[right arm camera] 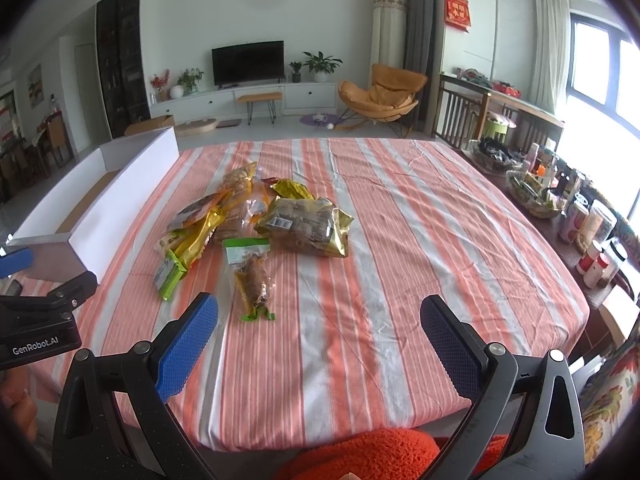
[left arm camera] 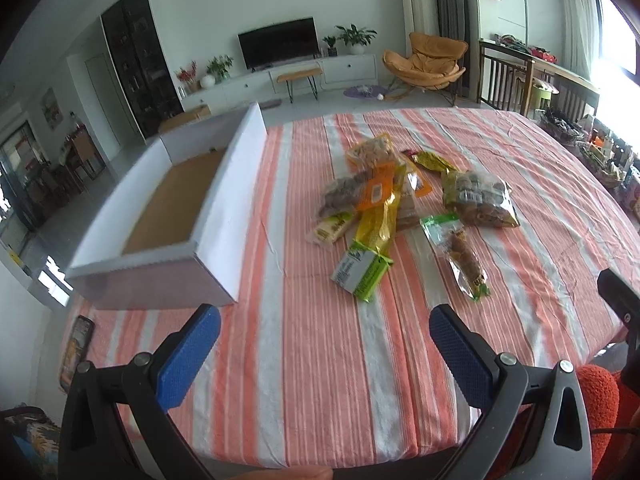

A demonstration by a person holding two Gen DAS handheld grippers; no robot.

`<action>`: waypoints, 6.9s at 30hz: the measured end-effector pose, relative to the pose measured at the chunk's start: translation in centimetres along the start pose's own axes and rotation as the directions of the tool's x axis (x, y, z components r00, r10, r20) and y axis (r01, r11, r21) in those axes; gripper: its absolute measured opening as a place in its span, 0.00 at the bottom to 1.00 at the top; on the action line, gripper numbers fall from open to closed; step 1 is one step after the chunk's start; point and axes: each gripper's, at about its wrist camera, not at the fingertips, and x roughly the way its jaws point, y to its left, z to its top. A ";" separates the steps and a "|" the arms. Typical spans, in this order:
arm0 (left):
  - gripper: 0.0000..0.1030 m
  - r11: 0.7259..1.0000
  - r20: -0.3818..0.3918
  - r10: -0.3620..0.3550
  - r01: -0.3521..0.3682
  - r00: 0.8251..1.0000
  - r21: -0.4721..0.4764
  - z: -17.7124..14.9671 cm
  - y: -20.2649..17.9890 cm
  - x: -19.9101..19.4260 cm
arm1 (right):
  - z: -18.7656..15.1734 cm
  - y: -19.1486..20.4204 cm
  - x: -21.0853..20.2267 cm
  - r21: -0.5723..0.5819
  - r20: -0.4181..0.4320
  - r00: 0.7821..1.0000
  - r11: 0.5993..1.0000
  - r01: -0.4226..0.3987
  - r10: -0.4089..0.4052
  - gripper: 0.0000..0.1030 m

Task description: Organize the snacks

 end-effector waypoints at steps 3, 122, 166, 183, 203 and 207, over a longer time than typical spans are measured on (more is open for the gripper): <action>1.00 0.998 -0.077 -0.064 0.062 0.995 -0.029 -0.8 0.5 2.5 | -0.2 0.2 0.0 0.000 0.003 1.000 1.000 0.005 -0.005 0.99; 0.84 0.967 -0.301 -0.224 0.251 0.927 0.054 -4.4 1.7 11.9 | -3.8 0.8 16.2 0.191 -0.182 0.971 0.975 -0.117 0.153 0.80; 0.69 0.922 -0.287 -0.351 0.382 0.891 0.059 -6.1 4.0 9.8 | -4.1 -3.7 15.0 0.411 -0.122 0.964 0.896 -0.168 0.236 0.81; 0.49 0.955 -0.241 -0.291 0.264 0.926 -0.138 -5.9 4.0 10.7 | -4.0 -5.9 13.4 0.464 -0.099 0.969 0.872 -0.157 0.227 0.79; 0.49 0.925 -0.193 -0.369 0.339 0.909 -0.172 -5.4 4.5 9.7 | -1.9 0.7 16.9 0.036 -0.446 0.870 0.975 -0.218 0.211 0.32; 0.49 0.915 -0.174 -0.391 0.361 0.904 -0.179 -4.8 4.6 9.1 | -1.9 -1.7 15.8 0.132 -0.436 0.867 0.970 -0.203 0.240 0.28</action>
